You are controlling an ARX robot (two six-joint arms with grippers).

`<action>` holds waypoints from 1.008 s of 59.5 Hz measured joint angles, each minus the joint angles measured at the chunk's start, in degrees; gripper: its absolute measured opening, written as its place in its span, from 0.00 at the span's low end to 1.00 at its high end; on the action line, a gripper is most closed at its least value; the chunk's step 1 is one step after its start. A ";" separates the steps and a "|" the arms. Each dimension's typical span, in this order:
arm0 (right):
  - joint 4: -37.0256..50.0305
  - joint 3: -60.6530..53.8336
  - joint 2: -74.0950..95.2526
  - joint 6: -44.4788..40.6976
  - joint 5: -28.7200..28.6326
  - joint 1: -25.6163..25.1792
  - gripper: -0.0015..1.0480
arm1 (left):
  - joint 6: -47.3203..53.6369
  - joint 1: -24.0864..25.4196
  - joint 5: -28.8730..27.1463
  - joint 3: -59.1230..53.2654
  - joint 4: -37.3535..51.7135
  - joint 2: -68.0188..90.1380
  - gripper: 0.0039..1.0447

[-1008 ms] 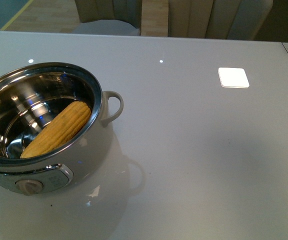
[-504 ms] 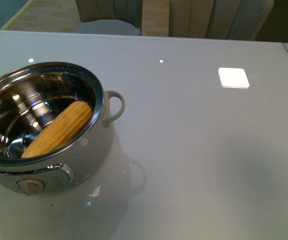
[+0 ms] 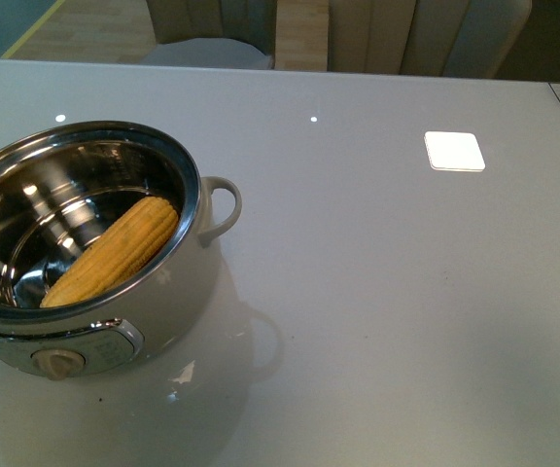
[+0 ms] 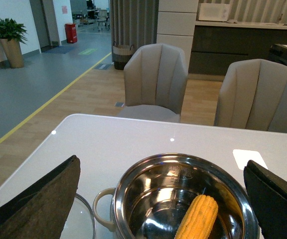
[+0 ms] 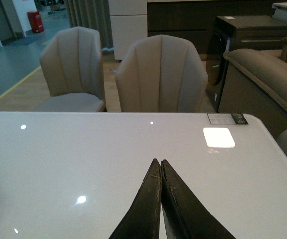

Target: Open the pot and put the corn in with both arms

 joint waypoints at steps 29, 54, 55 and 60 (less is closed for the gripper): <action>-6.69 -1.11 -9.29 0.00 -0.11 0.00 0.02 | 0.00 0.00 0.00 0.00 0.00 0.00 0.94; -19.54 -1.11 -21.77 -0.02 -0.09 0.00 0.02 | 0.00 0.00 0.00 0.00 0.00 0.00 0.94; -19.54 -1.11 -21.79 -0.02 -0.09 0.00 0.02 | 0.00 0.00 0.00 0.00 0.00 0.00 0.94; -19.61 -1.11 -21.84 -0.02 -0.09 0.00 0.02 | 0.00 0.00 0.00 0.00 0.00 0.00 0.94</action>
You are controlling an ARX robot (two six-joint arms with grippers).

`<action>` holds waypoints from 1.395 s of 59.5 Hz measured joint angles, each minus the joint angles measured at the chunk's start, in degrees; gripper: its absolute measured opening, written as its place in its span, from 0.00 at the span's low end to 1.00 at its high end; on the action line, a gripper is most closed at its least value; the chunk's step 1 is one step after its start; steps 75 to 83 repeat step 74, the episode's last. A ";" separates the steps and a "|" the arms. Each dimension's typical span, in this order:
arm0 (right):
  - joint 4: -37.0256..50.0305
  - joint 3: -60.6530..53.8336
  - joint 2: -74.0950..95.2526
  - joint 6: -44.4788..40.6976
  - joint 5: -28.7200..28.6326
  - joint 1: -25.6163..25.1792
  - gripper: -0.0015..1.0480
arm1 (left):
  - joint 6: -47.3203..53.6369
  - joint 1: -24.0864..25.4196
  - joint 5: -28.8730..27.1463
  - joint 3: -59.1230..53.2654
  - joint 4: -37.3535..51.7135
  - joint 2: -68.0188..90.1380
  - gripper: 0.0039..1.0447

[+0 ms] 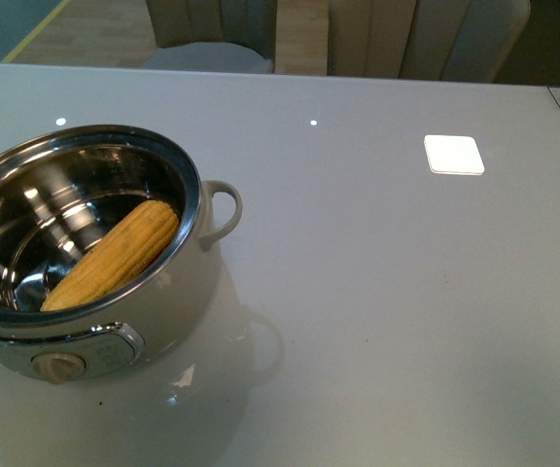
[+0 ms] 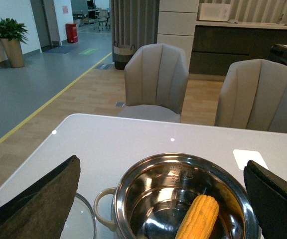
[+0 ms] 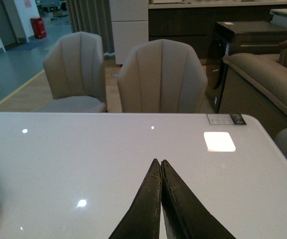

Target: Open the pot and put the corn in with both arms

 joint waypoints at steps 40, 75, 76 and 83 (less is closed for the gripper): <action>0.00 0.00 -0.04 -0.04 0.00 0.00 0.93 | 0.00 0.00 0.00 0.00 0.00 0.00 0.94; 0.00 0.00 -0.04 -0.04 0.00 0.00 0.92 | 0.00 0.00 0.00 0.00 0.00 0.00 0.94; 0.00 0.00 -0.04 -0.04 0.00 0.00 0.92 | 0.00 0.00 0.00 0.00 0.00 0.00 0.94; 0.00 0.00 -0.04 -0.04 0.00 0.00 0.92 | 0.00 0.00 0.00 0.00 0.00 0.00 0.94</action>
